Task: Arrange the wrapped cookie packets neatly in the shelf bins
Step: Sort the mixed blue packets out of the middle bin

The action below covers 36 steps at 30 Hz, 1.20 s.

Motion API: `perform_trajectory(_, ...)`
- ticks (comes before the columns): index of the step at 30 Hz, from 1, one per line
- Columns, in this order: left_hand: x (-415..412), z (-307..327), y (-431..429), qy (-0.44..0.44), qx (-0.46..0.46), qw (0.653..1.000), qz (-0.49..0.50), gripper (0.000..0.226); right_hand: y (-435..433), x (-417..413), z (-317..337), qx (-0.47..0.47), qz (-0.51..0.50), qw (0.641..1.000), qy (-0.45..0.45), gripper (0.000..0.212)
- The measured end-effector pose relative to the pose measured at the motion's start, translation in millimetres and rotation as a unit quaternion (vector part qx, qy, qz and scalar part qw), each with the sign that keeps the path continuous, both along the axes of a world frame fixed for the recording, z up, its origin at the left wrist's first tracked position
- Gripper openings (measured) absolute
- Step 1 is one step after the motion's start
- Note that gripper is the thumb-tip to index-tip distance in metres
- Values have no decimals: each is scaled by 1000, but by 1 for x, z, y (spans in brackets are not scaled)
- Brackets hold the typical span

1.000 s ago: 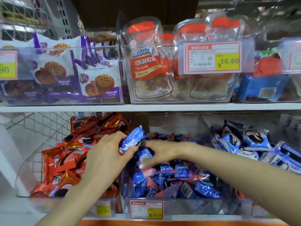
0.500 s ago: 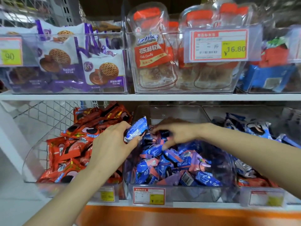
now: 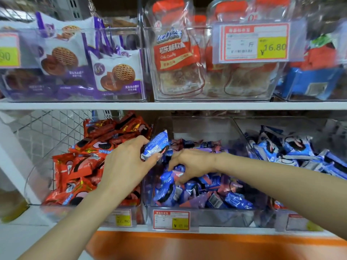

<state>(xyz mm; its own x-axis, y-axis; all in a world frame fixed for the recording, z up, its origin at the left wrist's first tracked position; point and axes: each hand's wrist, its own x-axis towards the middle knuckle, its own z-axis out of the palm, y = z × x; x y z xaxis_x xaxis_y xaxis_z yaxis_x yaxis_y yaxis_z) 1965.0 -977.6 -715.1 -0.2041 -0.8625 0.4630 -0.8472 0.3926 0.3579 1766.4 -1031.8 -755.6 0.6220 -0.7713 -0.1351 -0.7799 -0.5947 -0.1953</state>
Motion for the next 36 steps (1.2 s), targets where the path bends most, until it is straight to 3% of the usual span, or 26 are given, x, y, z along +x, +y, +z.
perform_trajectory(5,-1,0,3,10,-25,1000,-9,25,-20,-39,39,-15,-125,979,-161,51)
perform_trajectory(8,-4,1,3,13,-27,999,-12,24,-40,-57,49,-87,-154,979,-105,58)
perform_trajectory(13,-7,-2,3,-13,-23,999,-17,27,-34,-50,34,-69,-167,983,-31,61)
perform_trajectory(17,-4,-6,1,-24,-14,999,-38,31,3,-26,34,-103,-59,993,-5,41)
perform_trajectory(20,1,-10,0,-40,-7,997,-64,36,25,-14,19,-118,39,986,114,54)
perform_trajectory(23,2,-10,2,-49,-15,996,-68,43,26,-10,3,-185,62,958,212,61)
perform_trajectory(30,2,-8,6,-47,-20,997,-61,38,-7,-19,22,-271,-78,946,161,65)
perform_trajectory(33,4,-8,6,-46,-10,997,-66,33,-13,-25,27,-234,-112,956,136,63)
perform_trajectory(36,7,-10,4,-43,-14,997,-66,39,7,-27,37,-200,-85,974,61,52)
